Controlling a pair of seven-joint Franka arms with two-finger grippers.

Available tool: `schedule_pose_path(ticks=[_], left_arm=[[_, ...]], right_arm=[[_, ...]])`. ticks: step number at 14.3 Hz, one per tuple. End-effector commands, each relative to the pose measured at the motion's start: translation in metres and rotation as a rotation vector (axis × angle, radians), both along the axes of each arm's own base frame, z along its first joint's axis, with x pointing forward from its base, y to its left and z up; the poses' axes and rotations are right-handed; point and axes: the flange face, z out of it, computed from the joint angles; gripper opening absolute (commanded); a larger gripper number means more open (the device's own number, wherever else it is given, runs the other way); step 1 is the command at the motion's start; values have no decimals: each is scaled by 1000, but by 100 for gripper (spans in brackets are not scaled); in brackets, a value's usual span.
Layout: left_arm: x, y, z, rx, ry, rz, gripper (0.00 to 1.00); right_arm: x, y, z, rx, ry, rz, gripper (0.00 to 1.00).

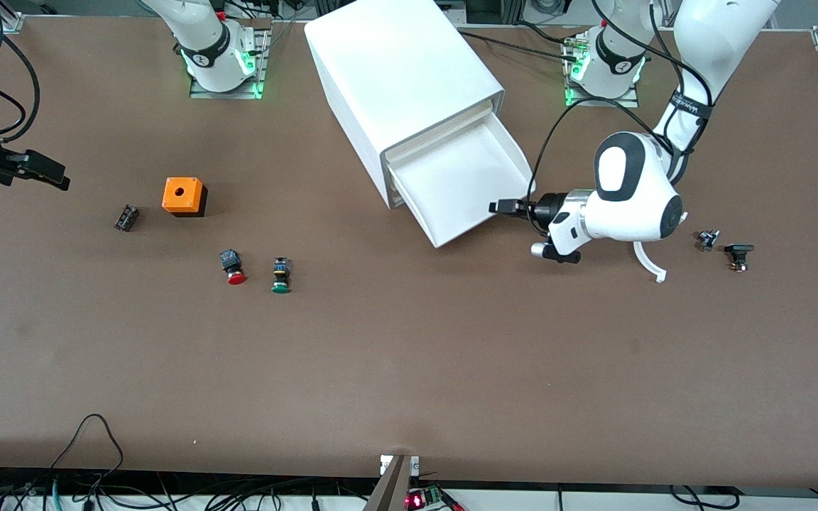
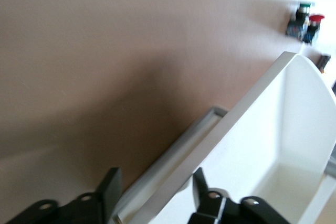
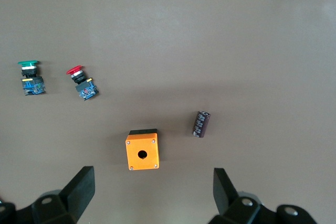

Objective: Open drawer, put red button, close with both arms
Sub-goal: 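Withdraw the left gripper while the right gripper reaches the red button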

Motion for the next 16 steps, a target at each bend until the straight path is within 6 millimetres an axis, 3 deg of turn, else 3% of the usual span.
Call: schedule_pose_path(ticks=[1, 3, 5, 7, 8, 10, 12, 14, 16], left_arm=[[20, 62, 60, 53, -118, 120, 100], [31, 80, 66, 34, -156, 237, 100], [35, 86, 94, 35, -211, 262, 100], [34, 113, 133, 98, -284, 232, 100], [37, 121, 162, 164, -335, 151, 100], [36, 133, 224, 284, -387, 1, 100], [25, 145, 273, 419, -386, -113, 100], [10, 137, 314, 553, -362, -226, 100], [-1, 134, 345, 639, -342, -272, 100]], right_arm=[[10, 9, -22, 41, 31, 2, 100], [23, 22, -45, 105, 30, 9, 100], [38, 40, -70, 113, 21, 31, 100], [53, 65, -100, 117, 28, 60, 100], [59, 77, -116, 116, 31, 87, 100], [68, 123, -155, 111, 56, 170, 100], [77, 149, -188, 99, 31, 203, 100], [80, 164, -216, 101, 28, 215, 100], [80, 164, -237, 103, 47, 222, 100]])
